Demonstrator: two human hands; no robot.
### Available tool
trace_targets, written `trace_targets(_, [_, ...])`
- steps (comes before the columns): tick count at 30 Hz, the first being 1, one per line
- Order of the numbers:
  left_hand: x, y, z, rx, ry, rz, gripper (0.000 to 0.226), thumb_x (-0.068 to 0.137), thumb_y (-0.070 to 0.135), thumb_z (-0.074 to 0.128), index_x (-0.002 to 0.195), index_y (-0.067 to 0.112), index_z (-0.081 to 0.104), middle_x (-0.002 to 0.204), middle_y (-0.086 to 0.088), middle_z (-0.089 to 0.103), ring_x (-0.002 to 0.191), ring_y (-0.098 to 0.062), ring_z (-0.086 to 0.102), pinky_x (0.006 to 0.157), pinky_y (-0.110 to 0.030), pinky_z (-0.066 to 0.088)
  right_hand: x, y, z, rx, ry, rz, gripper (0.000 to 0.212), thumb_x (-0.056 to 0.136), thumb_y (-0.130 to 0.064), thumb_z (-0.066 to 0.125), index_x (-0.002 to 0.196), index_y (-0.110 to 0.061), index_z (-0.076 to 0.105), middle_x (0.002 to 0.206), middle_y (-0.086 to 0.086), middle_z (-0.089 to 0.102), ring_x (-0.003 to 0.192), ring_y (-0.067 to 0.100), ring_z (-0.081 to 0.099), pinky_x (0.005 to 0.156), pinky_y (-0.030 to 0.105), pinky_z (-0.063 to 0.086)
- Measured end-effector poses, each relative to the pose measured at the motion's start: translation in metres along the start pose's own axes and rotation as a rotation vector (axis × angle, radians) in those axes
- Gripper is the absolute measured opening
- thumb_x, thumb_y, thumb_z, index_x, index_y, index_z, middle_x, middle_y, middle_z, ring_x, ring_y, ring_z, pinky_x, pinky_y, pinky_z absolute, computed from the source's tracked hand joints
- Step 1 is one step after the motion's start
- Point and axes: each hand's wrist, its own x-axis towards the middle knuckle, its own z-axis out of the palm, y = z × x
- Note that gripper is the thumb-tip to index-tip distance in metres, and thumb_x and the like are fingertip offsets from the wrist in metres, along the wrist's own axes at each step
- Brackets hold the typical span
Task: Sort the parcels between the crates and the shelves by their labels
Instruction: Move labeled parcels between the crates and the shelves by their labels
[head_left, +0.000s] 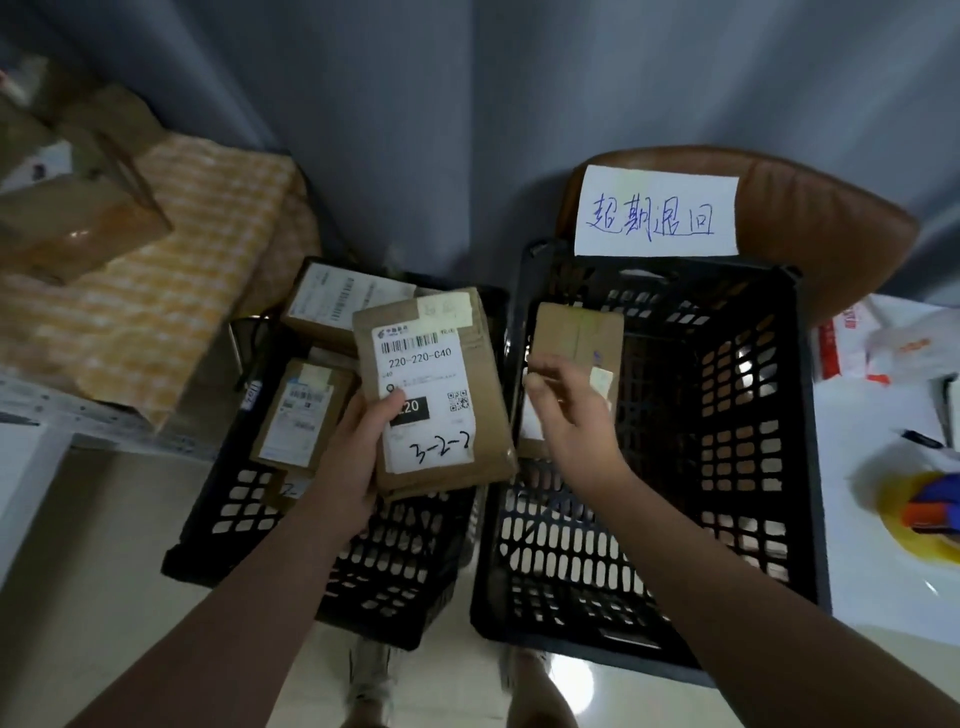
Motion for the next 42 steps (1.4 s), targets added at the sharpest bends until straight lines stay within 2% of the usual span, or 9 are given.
trace_targets(4, [-0.017, 0.005, -0.040, 0.090, -0.056, 0.058, 0.043, 0.083, 0.044, 0.065, 0.125, 0.037, 0.056, 0.117, 0.000, 0.068, 0.102, -0.022, 0.068, 0.071, -0.035, 0.058, -0.029, -0.030, 0.062, 0.349, -0.291, 0.178, 0.058, 0.085, -0.040, 0.069, 0.135, -0.042, 0.037, 0.112, -0.025, 0.063, 0.104, -0.006, 0.061, 0.078, 0.014, 0.052])
trace_targets(8, [-0.033, 0.011, -0.104, 0.407, 0.068, 0.070, 0.021, 0.088, 0.054, 0.056, 0.107, 0.050, 0.062, 0.103, 0.008, 0.072, 0.087, -0.011, 0.071, 0.071, -0.033, 0.056, -0.060, -0.023, 0.136, 0.423, -0.263, 0.315, 0.069, 0.087, -0.026, 0.070, 0.134, -0.055, 0.029, 0.117, -0.019, 0.062, 0.104, 0.004, 0.064, 0.083, 0.025, 0.056])
trace_targets(13, [-0.045, -0.006, -0.179, 0.765, 0.124, 0.016, 0.015, 0.095, 0.044, 0.050, 0.098, 0.037, 0.062, 0.095, 0.009, 0.069, 0.088, -0.014, 0.067, 0.083, -0.041, 0.054, -0.102, 0.005, 0.215, 0.246, -0.177, 0.528, 0.066, 0.093, -0.032, 0.060, 0.149, -0.032, 0.024, 0.110, -0.016, 0.057, 0.098, 0.006, 0.061, 0.081, 0.022, 0.053])
trace_targets(17, [-0.035, -0.030, -0.187, 0.751, 0.090, -0.074, 0.015, 0.094, 0.037, 0.055, 0.108, 0.039, 0.058, 0.102, 0.015, 0.062, 0.098, -0.012, 0.061, 0.092, -0.042, 0.051, -0.110, 0.025, 0.225, -0.014, -0.095, 0.484, 0.068, 0.097, -0.029, 0.052, 0.150, -0.041, 0.011, 0.132, -0.001, 0.042, 0.091, 0.004, 0.056, 0.069, 0.013, 0.049])
trace_targets(23, [-0.002, -0.058, -0.157, 0.741, -0.024, -0.126, 0.022, 0.099, 0.034, 0.042, 0.097, 0.030, 0.063, 0.106, 0.006, 0.063, 0.100, -0.011, 0.058, 0.080, -0.027, 0.045, -0.092, 0.054, 0.221, -0.567, -0.329, 0.571, 0.122, 0.053, -0.087, 0.058, 0.146, -0.041, -0.006, 0.143, 0.011, 0.012, 0.134, 0.034, 0.019, 0.102, 0.044, 0.035])
trace_targets(28, [0.020, -0.060, -0.159, 0.713, -0.068, -0.185, 0.035, 0.099, 0.050, 0.031, 0.096, 0.037, 0.064, 0.114, 0.005, 0.064, 0.111, -0.016, 0.056, 0.097, -0.037, 0.042, -0.075, 0.083, 0.239, -0.729, -0.299, 0.613, 0.133, 0.049, -0.086, 0.061, 0.141, -0.042, -0.025, 0.150, 0.020, 0.000, 0.137, 0.039, 0.012, 0.104, 0.051, 0.036])
trace_targets(32, [0.038, -0.049, -0.181, 1.085, -0.093, 0.213, 0.021, 0.099, 0.027, 0.045, 0.099, 0.025, 0.066, 0.102, 0.009, 0.064, 0.103, -0.014, 0.059, 0.082, -0.022, 0.044, -0.059, 0.107, 0.259, -0.806, -0.247, 0.643, 0.133, 0.053, -0.083, 0.061, 0.144, -0.034, -0.022, 0.151, 0.023, 0.000, 0.136, 0.042, 0.016, 0.102, 0.052, 0.033])
trace_targets(34, [0.047, -0.046, -0.194, 1.405, 0.008, 0.487, 0.023, 0.093, 0.013, 0.054, 0.113, 0.011, 0.065, 0.117, -0.007, 0.059, 0.112, -0.025, 0.052, 0.091, -0.032, 0.043, -0.053, 0.121, 0.269, -0.863, -0.250, 0.660, 0.134, 0.054, -0.086, 0.057, 0.144, -0.029, -0.024, 0.152, 0.025, -0.003, 0.136, 0.043, 0.017, 0.101, 0.052, 0.032])
trace_targets(42, [0.074, -0.083, -0.231, 1.823, -0.115, 0.387, 0.058, 0.100, 0.027, 0.040, 0.151, 0.016, 0.016, 0.158, -0.006, 0.012, 0.145, -0.024, 0.008, 0.117, -0.037, 0.012, -0.026, 0.168, 0.293, -1.005, -0.493, 0.635, 0.132, 0.066, -0.067, 0.070, 0.144, -0.027, -0.030, 0.154, 0.028, -0.009, 0.141, 0.048, 0.000, 0.110, 0.059, 0.012])
